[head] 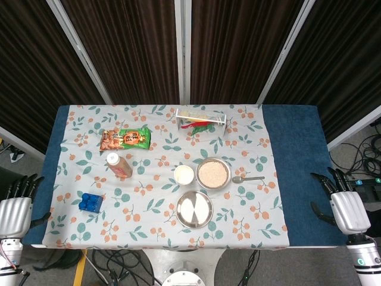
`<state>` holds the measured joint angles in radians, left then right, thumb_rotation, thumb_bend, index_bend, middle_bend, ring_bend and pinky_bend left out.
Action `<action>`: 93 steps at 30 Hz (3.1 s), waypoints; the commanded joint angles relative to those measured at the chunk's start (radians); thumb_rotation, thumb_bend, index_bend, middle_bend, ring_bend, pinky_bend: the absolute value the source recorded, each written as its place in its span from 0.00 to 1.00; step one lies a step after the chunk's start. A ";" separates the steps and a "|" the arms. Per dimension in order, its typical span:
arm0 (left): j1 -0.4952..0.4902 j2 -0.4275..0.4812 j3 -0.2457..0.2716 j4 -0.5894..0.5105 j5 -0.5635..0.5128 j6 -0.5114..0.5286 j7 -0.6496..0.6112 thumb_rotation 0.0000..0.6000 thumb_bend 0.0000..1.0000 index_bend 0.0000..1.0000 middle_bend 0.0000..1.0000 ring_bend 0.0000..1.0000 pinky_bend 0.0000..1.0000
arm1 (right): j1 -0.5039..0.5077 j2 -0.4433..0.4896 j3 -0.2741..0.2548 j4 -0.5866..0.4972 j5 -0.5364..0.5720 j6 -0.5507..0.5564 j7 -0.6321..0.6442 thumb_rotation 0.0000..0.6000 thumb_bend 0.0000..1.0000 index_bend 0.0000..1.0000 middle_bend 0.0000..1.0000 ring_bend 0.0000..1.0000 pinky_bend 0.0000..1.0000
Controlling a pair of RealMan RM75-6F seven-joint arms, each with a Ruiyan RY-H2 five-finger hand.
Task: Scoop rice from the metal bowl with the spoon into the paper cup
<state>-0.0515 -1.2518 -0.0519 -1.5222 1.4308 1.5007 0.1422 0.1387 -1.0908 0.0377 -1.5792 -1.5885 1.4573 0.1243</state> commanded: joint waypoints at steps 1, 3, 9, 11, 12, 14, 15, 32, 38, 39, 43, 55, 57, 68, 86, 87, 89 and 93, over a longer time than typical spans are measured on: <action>0.000 -0.001 0.000 0.001 0.003 0.002 0.000 1.00 0.05 0.21 0.21 0.11 0.12 | 0.000 0.001 -0.001 -0.002 0.000 0.001 0.000 1.00 0.26 0.15 0.24 0.01 0.00; 0.000 0.000 0.000 0.001 0.007 0.005 0.001 1.00 0.05 0.21 0.21 0.11 0.12 | -0.001 0.002 -0.001 -0.003 -0.002 0.002 0.000 1.00 0.26 0.15 0.24 0.01 0.00; 0.003 -0.002 0.001 0.002 0.008 0.010 -0.002 1.00 0.05 0.21 0.21 0.11 0.12 | -0.003 0.004 -0.005 -0.012 -0.007 0.004 -0.008 1.00 0.26 0.15 0.24 0.01 0.00; 0.004 -0.002 0.002 0.002 0.011 0.013 -0.004 1.00 0.05 0.21 0.21 0.11 0.12 | 0.006 0.007 -0.006 -0.021 -0.006 -0.012 -0.015 1.00 0.26 0.15 0.24 0.02 0.00; 0.004 -0.002 0.002 0.002 0.011 0.013 -0.004 1.00 0.05 0.21 0.21 0.11 0.12 | 0.013 0.008 -0.004 -0.026 -0.005 -0.024 -0.021 1.00 0.26 0.15 0.24 0.02 0.00; 0.004 -0.001 0.001 0.003 0.013 0.013 -0.005 1.00 0.05 0.21 0.21 0.11 0.12 | 0.039 0.007 0.007 -0.036 0.002 -0.059 -0.044 1.00 0.21 0.15 0.25 0.03 0.00; 0.004 -0.001 0.001 0.003 0.014 0.014 -0.006 1.00 0.05 0.21 0.21 0.11 0.12 | 0.052 0.004 0.013 -0.038 0.009 -0.078 -0.057 1.00 0.17 0.15 0.26 0.04 0.00; -0.005 0.003 -0.005 0.006 0.002 -0.006 -0.015 1.00 0.05 0.21 0.21 0.11 0.12 | 0.404 -0.277 0.128 0.181 0.306 -0.564 -0.361 1.00 0.15 0.39 0.39 0.08 0.00; -0.005 0.003 -0.006 0.008 -0.010 -0.016 -0.020 1.00 0.05 0.21 0.21 0.11 0.12 | 0.464 -0.382 0.118 0.292 0.352 -0.625 -0.421 1.00 0.16 0.43 0.41 0.09 0.00; -0.006 0.002 -0.006 0.008 -0.011 -0.017 -0.020 1.00 0.05 0.21 0.21 0.11 0.12 | 0.468 -0.394 0.116 0.305 0.355 -0.629 -0.424 1.00 0.16 0.44 0.42 0.10 0.00; -0.006 -0.001 -0.006 0.011 -0.011 -0.017 -0.019 1.00 0.05 0.22 0.21 0.11 0.12 | 0.482 -0.434 0.107 0.358 0.367 -0.638 -0.434 1.00 0.20 0.45 0.44 0.12 0.00; -0.003 -0.008 -0.006 0.019 -0.014 -0.014 -0.027 1.00 0.05 0.22 0.21 0.11 0.12 | 0.496 -0.498 0.076 0.466 0.344 -0.653 -0.373 1.00 0.26 0.47 0.48 0.15 0.02; -0.002 -0.010 -0.005 0.022 -0.014 -0.013 -0.029 1.00 0.05 0.22 0.21 0.11 0.12 | 0.500 -0.507 0.072 0.481 0.340 -0.657 -0.369 1.00 0.26 0.47 0.48 0.15 0.02; 0.000 -0.017 -0.005 0.037 -0.014 -0.012 -0.043 1.00 0.05 0.22 0.21 0.11 0.12 | 0.509 -0.512 0.070 0.492 0.349 -0.665 -0.364 1.00 0.26 0.47 0.49 0.16 0.02; 0.005 -0.033 -0.004 0.058 -0.014 -0.009 -0.059 1.00 0.05 0.22 0.21 0.11 0.12 | 0.521 -0.505 0.069 0.476 0.384 -0.688 -0.379 1.00 0.28 0.48 0.51 0.18 0.02; 0.005 -0.032 -0.004 0.058 -0.013 -0.010 -0.061 1.00 0.05 0.22 0.21 0.11 0.12 | 0.521 -0.505 0.069 0.476 0.385 -0.688 -0.380 1.00 0.28 0.48 0.51 0.18 0.02; 0.005 -0.032 -0.003 0.059 -0.010 -0.009 -0.064 1.00 0.05 0.22 0.21 0.11 0.12 | 0.523 -0.506 0.068 0.475 0.386 -0.690 -0.383 1.00 0.28 0.48 0.51 0.18 0.02; 0.006 -0.035 -0.003 0.065 -0.010 -0.007 -0.073 1.00 0.05 0.22 0.21 0.11 0.12 | 0.528 -0.505 0.065 0.471 0.392 -0.696 -0.393 1.00 0.28 0.50 0.52 0.19 0.02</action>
<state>-0.0454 -1.2860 -0.0549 -1.4579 1.4209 1.4931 0.0693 0.6658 -1.5960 0.1033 -1.1079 -1.1973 0.7616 -0.2682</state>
